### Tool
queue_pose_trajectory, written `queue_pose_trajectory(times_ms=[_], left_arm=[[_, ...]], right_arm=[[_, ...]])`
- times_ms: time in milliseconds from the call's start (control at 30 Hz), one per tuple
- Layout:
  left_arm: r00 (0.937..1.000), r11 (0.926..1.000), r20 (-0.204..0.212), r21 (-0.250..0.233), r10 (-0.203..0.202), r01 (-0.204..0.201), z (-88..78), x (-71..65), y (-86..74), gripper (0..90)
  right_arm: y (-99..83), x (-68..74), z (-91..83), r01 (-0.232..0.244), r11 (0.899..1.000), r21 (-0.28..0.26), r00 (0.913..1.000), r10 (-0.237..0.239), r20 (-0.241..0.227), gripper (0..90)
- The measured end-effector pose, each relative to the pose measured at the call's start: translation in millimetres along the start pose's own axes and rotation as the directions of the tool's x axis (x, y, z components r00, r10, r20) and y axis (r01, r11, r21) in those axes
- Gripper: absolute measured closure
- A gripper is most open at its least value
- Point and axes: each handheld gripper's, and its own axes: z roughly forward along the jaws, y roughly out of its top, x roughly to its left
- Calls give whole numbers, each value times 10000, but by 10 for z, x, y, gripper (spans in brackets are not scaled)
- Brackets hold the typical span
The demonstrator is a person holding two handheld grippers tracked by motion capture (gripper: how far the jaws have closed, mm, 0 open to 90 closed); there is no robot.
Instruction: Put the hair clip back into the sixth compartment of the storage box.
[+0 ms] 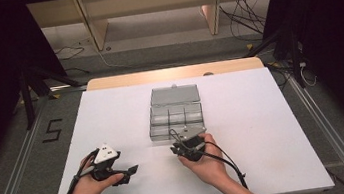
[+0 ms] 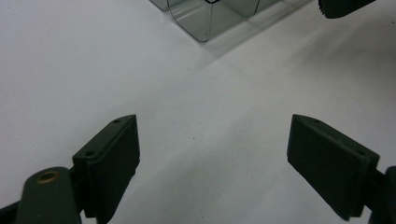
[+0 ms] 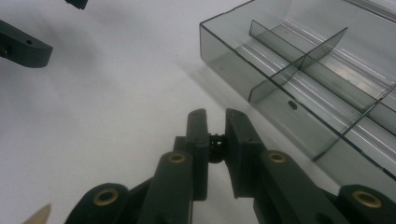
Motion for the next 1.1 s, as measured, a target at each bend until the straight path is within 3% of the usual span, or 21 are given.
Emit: queue_pose_trajectory(times_ms=[1100], left_arm=[[10000, 10000, -26, 73, 60, -60, 0, 2, -1, 166]], right_arm=[[70, -127, -127, -320, 9992, -246, 9992, 326, 245, 810]])
